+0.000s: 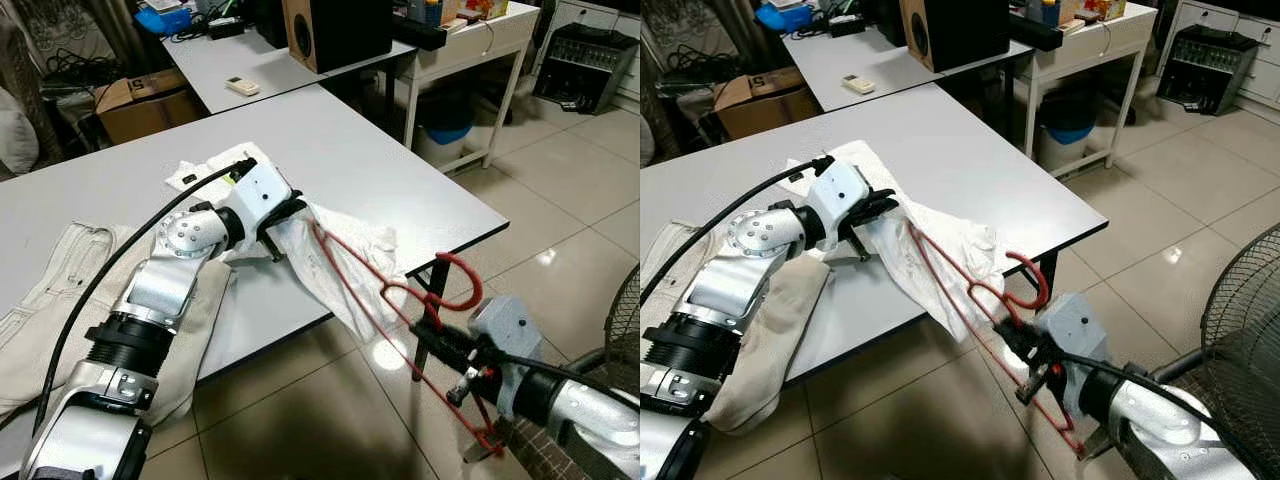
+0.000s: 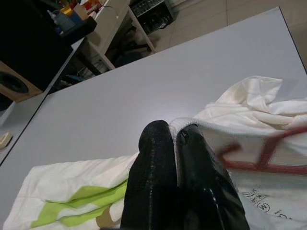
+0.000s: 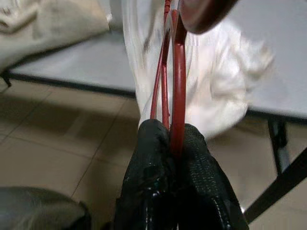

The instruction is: Hang hanger

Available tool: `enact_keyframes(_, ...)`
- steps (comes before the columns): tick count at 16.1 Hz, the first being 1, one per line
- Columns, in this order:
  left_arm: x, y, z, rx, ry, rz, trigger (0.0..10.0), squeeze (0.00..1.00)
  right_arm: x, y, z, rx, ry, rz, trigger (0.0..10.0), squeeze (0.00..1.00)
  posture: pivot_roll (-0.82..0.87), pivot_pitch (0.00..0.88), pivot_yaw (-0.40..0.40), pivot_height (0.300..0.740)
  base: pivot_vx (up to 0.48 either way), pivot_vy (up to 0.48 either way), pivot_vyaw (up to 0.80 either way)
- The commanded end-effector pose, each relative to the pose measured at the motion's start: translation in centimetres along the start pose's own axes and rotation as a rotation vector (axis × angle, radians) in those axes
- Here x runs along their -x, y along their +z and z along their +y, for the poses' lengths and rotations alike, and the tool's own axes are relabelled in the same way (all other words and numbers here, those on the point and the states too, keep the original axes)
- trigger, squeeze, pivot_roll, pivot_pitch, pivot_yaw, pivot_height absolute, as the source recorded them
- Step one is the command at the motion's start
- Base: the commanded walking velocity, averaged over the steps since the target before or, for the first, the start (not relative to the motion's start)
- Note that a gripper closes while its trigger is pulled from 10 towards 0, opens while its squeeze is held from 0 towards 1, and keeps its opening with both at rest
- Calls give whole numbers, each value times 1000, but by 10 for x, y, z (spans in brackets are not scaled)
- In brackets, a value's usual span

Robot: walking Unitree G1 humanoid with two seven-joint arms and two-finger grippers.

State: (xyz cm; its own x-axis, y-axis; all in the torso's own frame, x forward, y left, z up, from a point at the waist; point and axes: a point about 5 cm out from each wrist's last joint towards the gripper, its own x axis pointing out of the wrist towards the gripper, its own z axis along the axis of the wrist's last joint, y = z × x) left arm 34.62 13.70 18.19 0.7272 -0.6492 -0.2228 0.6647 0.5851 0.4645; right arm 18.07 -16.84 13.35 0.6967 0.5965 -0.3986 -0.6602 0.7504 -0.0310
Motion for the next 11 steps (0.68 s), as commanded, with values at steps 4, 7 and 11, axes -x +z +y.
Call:
enact_keyframes(4,5,20,-3,-42,-26,-81,0,0,-14,-11,2,-55,14,90,10000,0,-186,0,123,740,0,0,0)
enact_keyframes(7,8,13,-6,-78,-33,-42,0,0,-20,-1,-6,-73,-38,63,10000,0,-187,0,113,740,0,0,0)
enact_keyframes(11,26,-2,35,-137,154,74,0,0,-12,28,-31,-104,-185,-67,10000,0,-186,0,109,740,0,0,0)
